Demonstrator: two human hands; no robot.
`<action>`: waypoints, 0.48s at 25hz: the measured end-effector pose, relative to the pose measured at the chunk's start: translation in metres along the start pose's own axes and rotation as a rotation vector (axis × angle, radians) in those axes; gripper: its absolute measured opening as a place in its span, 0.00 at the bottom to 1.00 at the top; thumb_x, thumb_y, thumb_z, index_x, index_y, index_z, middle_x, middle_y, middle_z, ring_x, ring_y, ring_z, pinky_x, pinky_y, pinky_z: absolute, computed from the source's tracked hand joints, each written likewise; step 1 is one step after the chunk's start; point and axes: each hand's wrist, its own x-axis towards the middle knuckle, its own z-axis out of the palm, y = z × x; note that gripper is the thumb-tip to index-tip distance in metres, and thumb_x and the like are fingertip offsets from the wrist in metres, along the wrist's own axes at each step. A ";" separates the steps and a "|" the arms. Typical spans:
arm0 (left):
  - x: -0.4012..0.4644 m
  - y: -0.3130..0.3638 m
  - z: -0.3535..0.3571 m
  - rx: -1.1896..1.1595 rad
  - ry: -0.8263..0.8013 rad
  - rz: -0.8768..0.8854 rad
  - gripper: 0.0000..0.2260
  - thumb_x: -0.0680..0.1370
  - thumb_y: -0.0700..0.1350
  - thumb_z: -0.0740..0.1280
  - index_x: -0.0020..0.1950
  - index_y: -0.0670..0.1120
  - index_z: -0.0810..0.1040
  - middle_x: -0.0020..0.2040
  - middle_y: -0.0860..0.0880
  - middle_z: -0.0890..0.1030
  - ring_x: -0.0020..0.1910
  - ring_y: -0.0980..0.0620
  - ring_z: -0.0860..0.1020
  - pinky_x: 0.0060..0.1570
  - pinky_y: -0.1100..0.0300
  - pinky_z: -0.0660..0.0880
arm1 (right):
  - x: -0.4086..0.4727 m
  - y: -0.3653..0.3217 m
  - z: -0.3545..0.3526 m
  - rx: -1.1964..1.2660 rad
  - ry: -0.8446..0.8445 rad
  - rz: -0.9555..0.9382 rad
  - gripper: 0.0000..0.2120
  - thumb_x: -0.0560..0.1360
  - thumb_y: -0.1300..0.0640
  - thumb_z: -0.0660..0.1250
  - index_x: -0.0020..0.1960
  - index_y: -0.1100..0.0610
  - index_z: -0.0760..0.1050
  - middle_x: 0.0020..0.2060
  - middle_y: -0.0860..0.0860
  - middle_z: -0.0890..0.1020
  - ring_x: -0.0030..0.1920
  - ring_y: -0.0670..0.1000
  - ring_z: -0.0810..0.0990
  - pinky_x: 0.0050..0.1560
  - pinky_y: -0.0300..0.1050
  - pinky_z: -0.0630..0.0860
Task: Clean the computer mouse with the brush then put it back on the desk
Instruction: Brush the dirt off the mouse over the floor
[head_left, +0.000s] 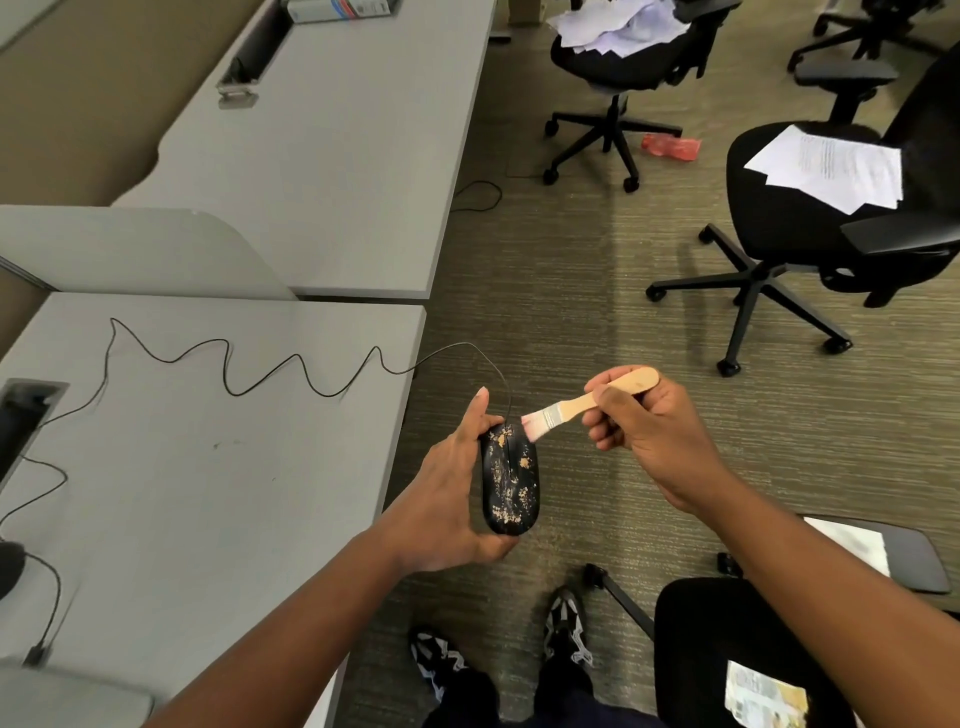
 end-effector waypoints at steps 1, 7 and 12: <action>0.000 0.000 0.000 -0.007 0.005 -0.010 0.67 0.66 0.55 0.82 0.75 0.70 0.24 0.81 0.59 0.57 0.78 0.56 0.60 0.80 0.49 0.59 | -0.002 0.000 -0.001 0.032 -0.024 0.016 0.06 0.82 0.64 0.64 0.52 0.61 0.80 0.37 0.56 0.84 0.35 0.51 0.81 0.36 0.43 0.79; 0.004 -0.002 0.003 -0.092 0.061 -0.048 0.68 0.65 0.53 0.84 0.79 0.66 0.28 0.80 0.59 0.60 0.80 0.53 0.63 0.79 0.43 0.62 | -0.005 0.006 -0.006 0.124 -0.095 0.099 0.07 0.82 0.65 0.64 0.50 0.60 0.80 0.35 0.57 0.83 0.35 0.52 0.80 0.35 0.42 0.79; 0.005 -0.002 0.007 -0.118 0.085 -0.048 0.68 0.65 0.53 0.85 0.81 0.65 0.30 0.80 0.58 0.62 0.80 0.54 0.64 0.79 0.43 0.62 | 0.001 0.009 -0.011 0.148 -0.065 0.056 0.06 0.83 0.63 0.63 0.53 0.61 0.80 0.38 0.57 0.84 0.37 0.51 0.81 0.38 0.42 0.80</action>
